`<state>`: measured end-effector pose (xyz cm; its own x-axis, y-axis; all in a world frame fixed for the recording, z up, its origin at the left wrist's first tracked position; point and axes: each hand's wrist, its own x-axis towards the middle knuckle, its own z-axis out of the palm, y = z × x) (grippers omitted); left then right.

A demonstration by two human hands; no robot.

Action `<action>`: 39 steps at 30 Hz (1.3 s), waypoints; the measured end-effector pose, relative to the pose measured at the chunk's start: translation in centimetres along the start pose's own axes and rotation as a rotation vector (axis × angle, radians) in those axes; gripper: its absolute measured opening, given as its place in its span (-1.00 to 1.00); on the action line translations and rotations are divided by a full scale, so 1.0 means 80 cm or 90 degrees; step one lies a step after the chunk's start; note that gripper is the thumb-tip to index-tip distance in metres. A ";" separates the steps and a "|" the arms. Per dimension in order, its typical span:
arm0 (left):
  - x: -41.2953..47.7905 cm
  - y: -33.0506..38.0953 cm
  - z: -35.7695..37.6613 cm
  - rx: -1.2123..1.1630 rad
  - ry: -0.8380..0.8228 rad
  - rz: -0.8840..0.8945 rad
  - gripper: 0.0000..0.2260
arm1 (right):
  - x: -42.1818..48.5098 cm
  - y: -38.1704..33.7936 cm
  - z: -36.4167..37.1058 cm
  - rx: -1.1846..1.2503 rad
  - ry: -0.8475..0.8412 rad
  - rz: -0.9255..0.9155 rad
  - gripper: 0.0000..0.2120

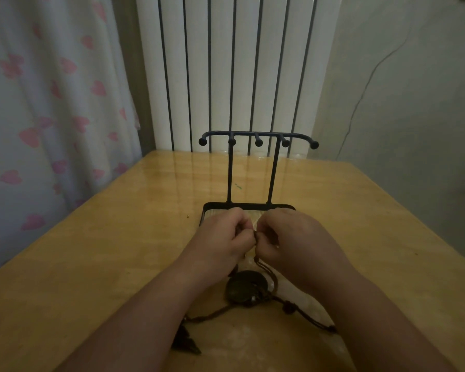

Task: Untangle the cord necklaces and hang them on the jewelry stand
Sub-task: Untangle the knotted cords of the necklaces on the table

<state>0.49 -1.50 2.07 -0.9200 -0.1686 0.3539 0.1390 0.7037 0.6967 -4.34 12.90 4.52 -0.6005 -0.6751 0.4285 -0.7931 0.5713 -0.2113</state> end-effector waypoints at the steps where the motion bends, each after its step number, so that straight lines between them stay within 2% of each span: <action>1: 0.000 0.000 0.001 0.001 -0.004 -0.001 -0.82 | 0.000 0.000 0.000 -0.003 -0.006 0.003 -0.93; 20: -0.004 0.010 -0.005 -0.049 0.029 -0.029 -0.85 | 0.000 0.001 -0.002 0.135 -0.024 0.076 -0.94; 29: -0.004 0.009 -0.006 -0.072 0.027 -0.022 -0.79 | -0.001 -0.002 -0.003 0.076 -0.004 0.046 -0.93; 34: -0.004 0.012 -0.006 -0.079 0.053 -0.028 -0.86 | -0.001 -0.002 -0.003 0.062 -0.009 0.044 -0.94; 39: -0.003 0.011 -0.009 -0.091 0.031 -0.047 -0.86 | -0.001 -0.002 0.001 0.056 -0.005 0.043 -0.94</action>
<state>1.08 -1.32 3.01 -0.9113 -0.2519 0.3258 0.1254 0.5838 0.8022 -4.20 12.79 4.44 -0.6530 -0.6408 0.4037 -0.7568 0.5720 -0.3162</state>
